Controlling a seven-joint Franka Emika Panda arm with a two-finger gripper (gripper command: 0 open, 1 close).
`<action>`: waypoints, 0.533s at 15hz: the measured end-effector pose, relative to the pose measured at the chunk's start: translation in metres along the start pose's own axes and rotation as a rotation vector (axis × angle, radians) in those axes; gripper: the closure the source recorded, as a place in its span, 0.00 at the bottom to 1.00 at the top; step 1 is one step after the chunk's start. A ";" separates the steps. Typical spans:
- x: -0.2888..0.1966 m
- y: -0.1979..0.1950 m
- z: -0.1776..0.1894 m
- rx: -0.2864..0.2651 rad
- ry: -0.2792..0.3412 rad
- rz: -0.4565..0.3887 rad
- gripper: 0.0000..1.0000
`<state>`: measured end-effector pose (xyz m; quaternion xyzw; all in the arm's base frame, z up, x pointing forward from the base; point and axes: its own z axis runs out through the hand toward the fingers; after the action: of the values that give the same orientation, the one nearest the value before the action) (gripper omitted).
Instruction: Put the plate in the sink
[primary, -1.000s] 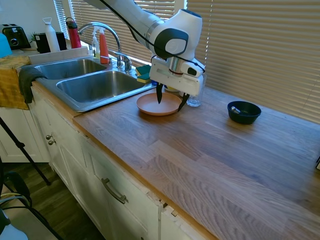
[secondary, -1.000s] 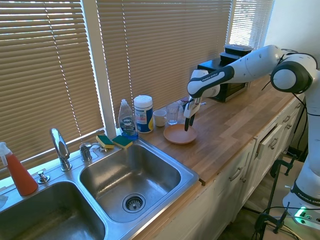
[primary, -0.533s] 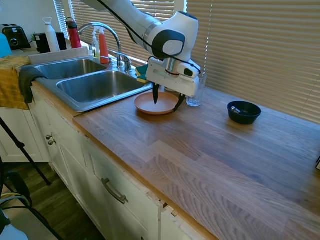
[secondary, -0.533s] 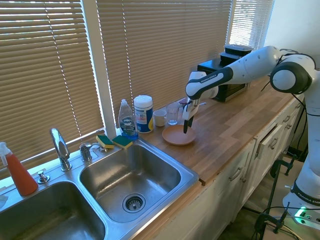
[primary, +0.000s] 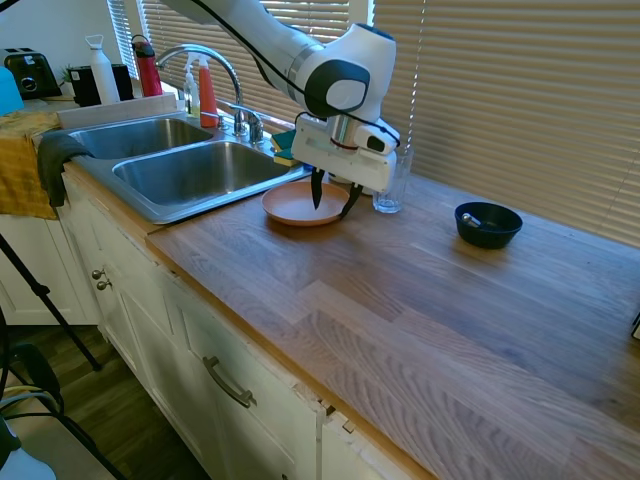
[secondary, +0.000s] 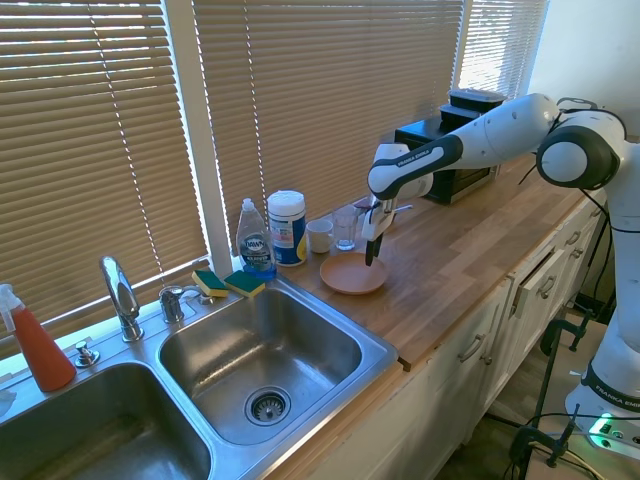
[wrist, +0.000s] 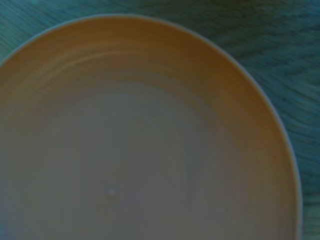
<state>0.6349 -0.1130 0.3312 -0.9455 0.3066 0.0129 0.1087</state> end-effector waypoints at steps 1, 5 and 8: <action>0.000 -0.001 0.002 -0.001 -0.003 -0.001 1.00; 0.000 -0.001 0.008 0.000 -0.016 0.004 1.00; 0.000 0.000 0.011 0.002 -0.021 0.009 1.00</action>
<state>0.6354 -0.1108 0.3209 -0.9439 0.3095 0.0232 0.1128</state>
